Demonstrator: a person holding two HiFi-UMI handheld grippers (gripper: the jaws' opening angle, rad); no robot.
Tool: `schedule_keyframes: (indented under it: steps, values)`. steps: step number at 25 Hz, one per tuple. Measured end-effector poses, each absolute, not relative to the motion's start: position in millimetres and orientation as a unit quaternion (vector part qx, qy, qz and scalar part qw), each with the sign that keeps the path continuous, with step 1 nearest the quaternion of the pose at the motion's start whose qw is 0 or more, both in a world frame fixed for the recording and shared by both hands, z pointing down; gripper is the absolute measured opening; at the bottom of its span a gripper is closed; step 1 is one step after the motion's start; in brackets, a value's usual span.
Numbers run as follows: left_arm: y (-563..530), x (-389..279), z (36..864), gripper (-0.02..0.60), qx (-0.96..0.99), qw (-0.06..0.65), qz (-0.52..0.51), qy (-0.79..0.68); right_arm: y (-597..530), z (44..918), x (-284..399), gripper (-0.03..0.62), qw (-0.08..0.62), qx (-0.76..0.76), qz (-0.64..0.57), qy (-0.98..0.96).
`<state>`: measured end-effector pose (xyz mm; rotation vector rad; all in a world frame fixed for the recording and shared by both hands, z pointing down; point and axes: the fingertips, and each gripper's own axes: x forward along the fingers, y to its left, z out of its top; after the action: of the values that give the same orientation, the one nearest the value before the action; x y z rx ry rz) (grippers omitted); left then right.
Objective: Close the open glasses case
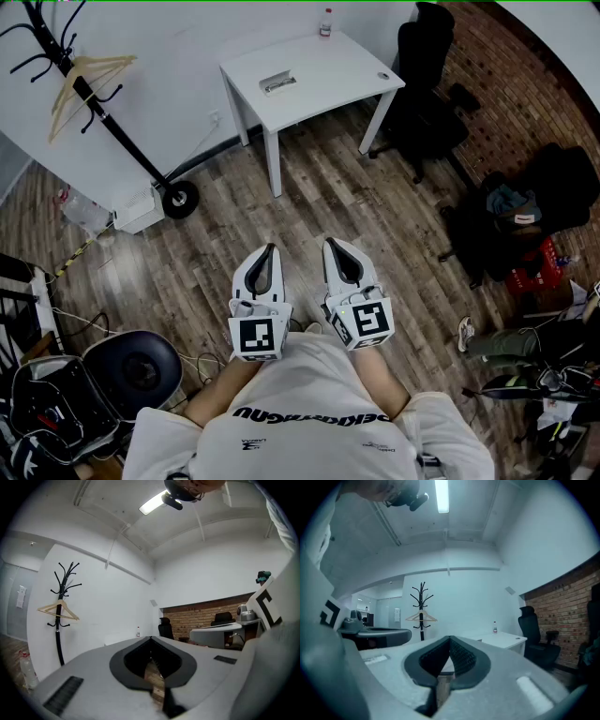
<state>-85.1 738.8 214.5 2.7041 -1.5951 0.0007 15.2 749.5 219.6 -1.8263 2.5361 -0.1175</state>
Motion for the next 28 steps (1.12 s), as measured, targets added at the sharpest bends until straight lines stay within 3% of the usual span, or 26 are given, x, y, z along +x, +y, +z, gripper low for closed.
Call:
schedule_keyframes:
  steps: [16, 28]
  values:
    - [755, -32, 235, -0.002, 0.856, 0.002, 0.027, -0.517, 755, 230, 69, 0.002, 0.025, -0.579, -0.048, 0.813]
    - [649, -32, 262, -0.002, 0.852, 0.027, 0.028, -0.522, 651, 255, 68, 0.002, -0.005, -0.573, -0.056, 0.818]
